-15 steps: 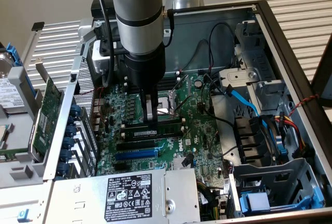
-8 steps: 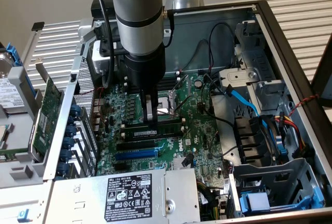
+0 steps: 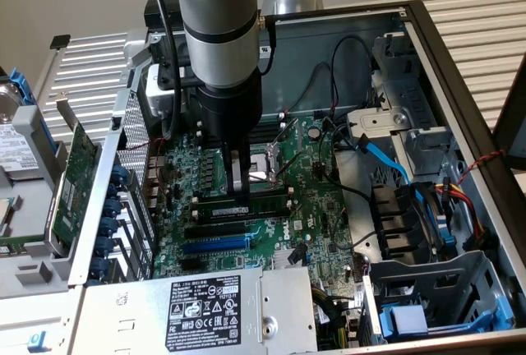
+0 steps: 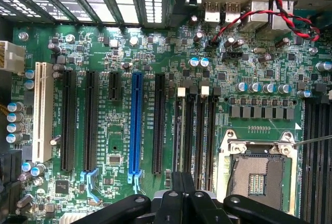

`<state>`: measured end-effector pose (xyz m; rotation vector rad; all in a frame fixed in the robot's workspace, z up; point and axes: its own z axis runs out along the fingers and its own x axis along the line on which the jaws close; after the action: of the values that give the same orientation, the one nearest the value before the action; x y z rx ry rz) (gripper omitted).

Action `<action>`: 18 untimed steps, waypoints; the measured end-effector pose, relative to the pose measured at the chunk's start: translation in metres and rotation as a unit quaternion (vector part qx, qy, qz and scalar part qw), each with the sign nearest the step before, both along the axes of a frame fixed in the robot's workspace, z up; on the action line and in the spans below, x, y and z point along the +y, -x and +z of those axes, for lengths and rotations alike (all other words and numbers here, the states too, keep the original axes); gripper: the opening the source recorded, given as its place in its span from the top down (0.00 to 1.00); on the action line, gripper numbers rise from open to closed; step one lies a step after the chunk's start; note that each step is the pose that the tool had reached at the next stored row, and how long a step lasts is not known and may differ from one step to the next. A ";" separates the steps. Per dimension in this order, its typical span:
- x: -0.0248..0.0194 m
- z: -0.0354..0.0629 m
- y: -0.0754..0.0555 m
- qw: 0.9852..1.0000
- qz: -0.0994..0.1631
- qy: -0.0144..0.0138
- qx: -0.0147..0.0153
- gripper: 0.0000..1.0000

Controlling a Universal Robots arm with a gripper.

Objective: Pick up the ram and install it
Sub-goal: 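Press down the ram until it locks into place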

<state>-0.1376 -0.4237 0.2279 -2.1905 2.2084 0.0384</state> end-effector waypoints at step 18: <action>-0.0001 -0.0001 0.001 1.000 0.000 0.001 0.000 0.89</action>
<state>-0.1385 -0.4238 0.2278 -2.1912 2.2091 0.0373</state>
